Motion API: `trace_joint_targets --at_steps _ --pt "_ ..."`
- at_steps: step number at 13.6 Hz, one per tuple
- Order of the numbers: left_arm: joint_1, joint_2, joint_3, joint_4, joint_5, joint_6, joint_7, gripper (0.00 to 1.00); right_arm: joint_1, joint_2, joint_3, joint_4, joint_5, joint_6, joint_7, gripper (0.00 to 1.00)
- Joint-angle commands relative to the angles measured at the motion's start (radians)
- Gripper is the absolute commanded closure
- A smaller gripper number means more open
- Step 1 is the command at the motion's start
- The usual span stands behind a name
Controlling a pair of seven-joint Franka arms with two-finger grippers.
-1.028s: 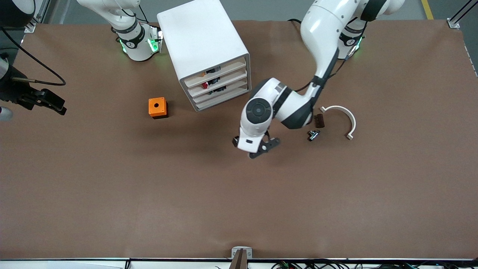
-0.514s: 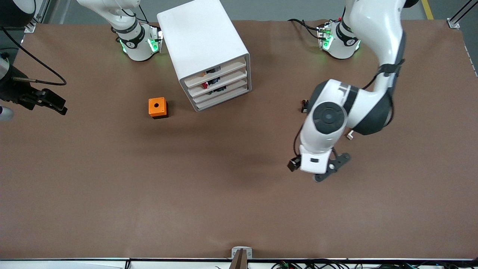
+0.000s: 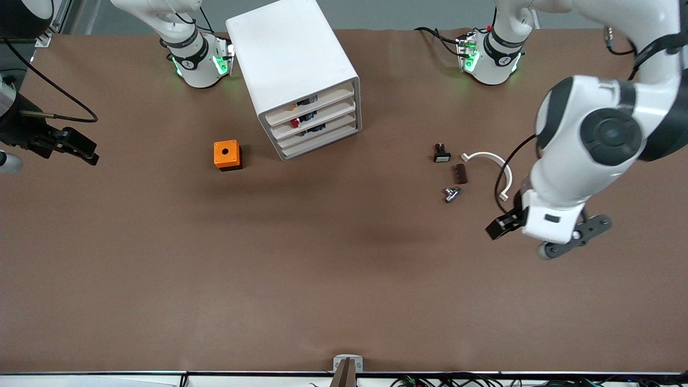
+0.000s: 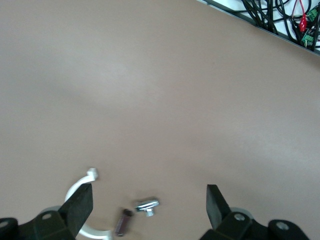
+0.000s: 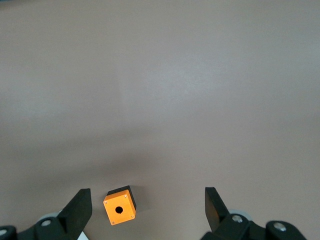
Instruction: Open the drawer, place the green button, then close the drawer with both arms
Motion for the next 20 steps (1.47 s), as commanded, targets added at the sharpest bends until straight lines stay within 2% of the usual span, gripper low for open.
trace_joint_targets --at_steps 1,6,11,17,20 --pt "0.053 -0.097 -0.011 -0.025 0.01 -0.093 0.112 0.0 -0.005 -0.007 0.003 0.007 0.02 -0.014 -0.006 0.0" --pt "0.094 -0.206 -0.011 -0.031 0.005 -0.234 0.238 0.0 -0.005 -0.007 0.003 0.007 0.02 -0.015 -0.006 0.0" --pt "0.196 -0.283 -0.012 -0.04 -0.05 -0.282 0.465 0.0 -0.003 -0.007 0.003 0.007 0.02 -0.019 -0.004 0.0" --pt "0.269 -0.448 -0.039 -0.253 -0.074 -0.224 0.565 0.0 0.0 -0.007 0.003 0.007 0.02 -0.019 -0.004 0.0" --pt "0.3 -0.494 -0.099 -0.31 -0.071 -0.224 0.571 0.0 -0.001 -0.01 0.003 0.007 0.02 -0.02 -0.004 0.0"
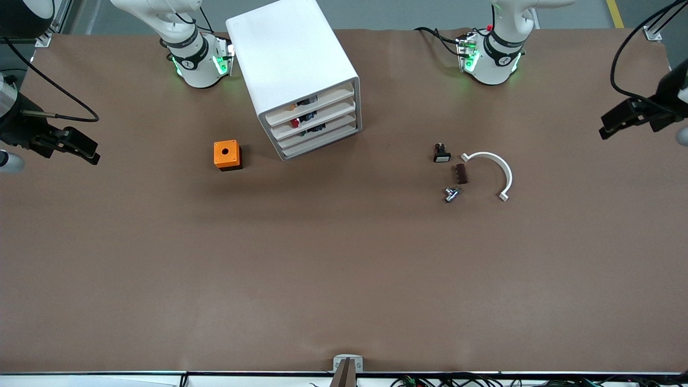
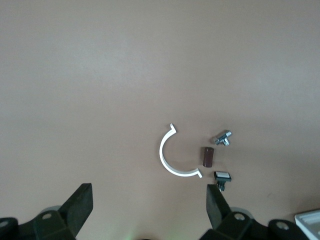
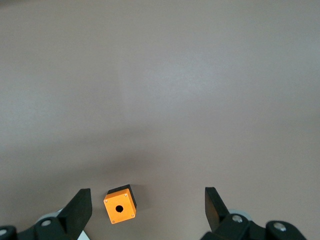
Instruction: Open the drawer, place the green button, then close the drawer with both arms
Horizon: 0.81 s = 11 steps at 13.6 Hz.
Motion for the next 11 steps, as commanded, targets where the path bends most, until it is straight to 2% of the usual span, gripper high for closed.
trace_joint_targets --at_steps 1,4,11 --pt "0.032 -0.076 -0.051 -0.101 -0.011 0.03 0.023 0.0 -0.002 -0.01 0.001 0.007 0.019 -0.016 -0.004 0.0" --pt "0.033 -0.077 -0.081 -0.103 -0.012 0.03 0.026 0.0 0.003 -0.01 0.0 0.007 0.017 -0.016 -0.004 0.0" --pt "0.03 -0.079 -0.086 -0.124 -0.014 0.031 0.029 0.0 -0.001 -0.01 0.001 0.006 0.019 -0.014 -0.004 0.0"
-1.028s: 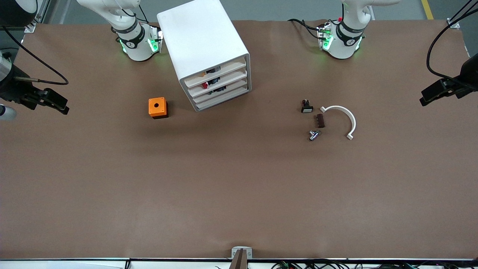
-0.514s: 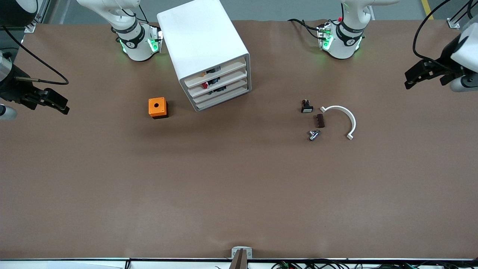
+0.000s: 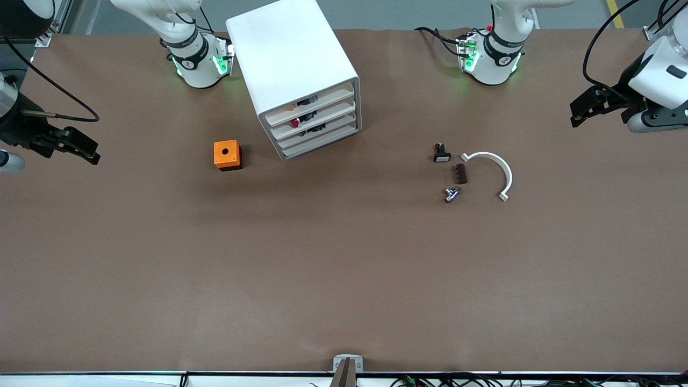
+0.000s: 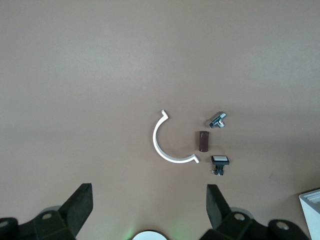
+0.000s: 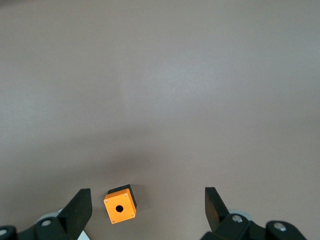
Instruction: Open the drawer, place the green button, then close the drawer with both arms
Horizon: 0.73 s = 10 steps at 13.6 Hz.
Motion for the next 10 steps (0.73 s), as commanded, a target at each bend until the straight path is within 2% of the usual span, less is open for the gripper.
trace_joint_targets --at_steps 1,10 --pt "0.02 -0.027 -0.017 -0.027 -0.012 0.015 0.024 0.0 -0.001 -0.01 0.001 0.006 0.019 -0.014 -0.004 0.0" --pt "0.014 -0.001 -0.015 0.003 -0.012 0.013 0.032 0.0 -0.003 -0.007 0.001 0.006 0.019 -0.016 -0.006 0.0"
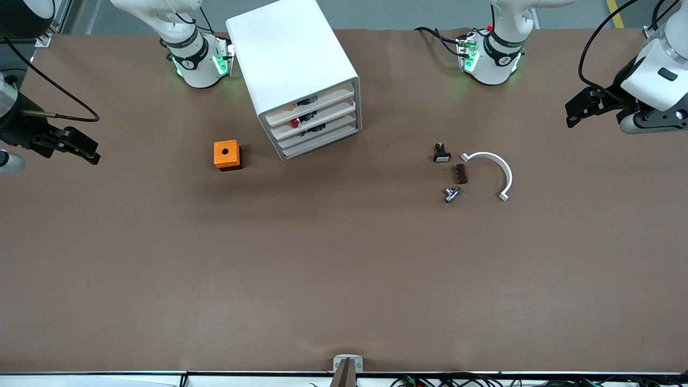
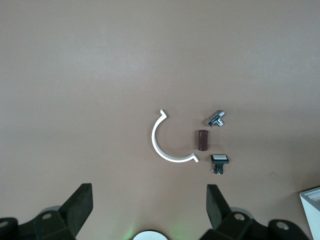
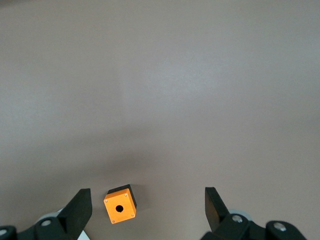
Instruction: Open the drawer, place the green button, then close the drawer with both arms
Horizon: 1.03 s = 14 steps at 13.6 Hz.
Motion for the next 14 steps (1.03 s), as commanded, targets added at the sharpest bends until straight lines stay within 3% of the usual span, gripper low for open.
trace_joint_targets --at_steps 1,14 --pt "0.012 0.008 -0.007 0.019 -0.012 0.011 0.028 0.0 -0.003 -0.01 0.001 0.006 0.017 -0.015 -0.006 0.0" --pt "0.011 0.025 -0.007 0.03 -0.006 0.011 0.021 0.0 0.0 -0.01 0.001 0.006 0.019 -0.015 -0.003 0.0"
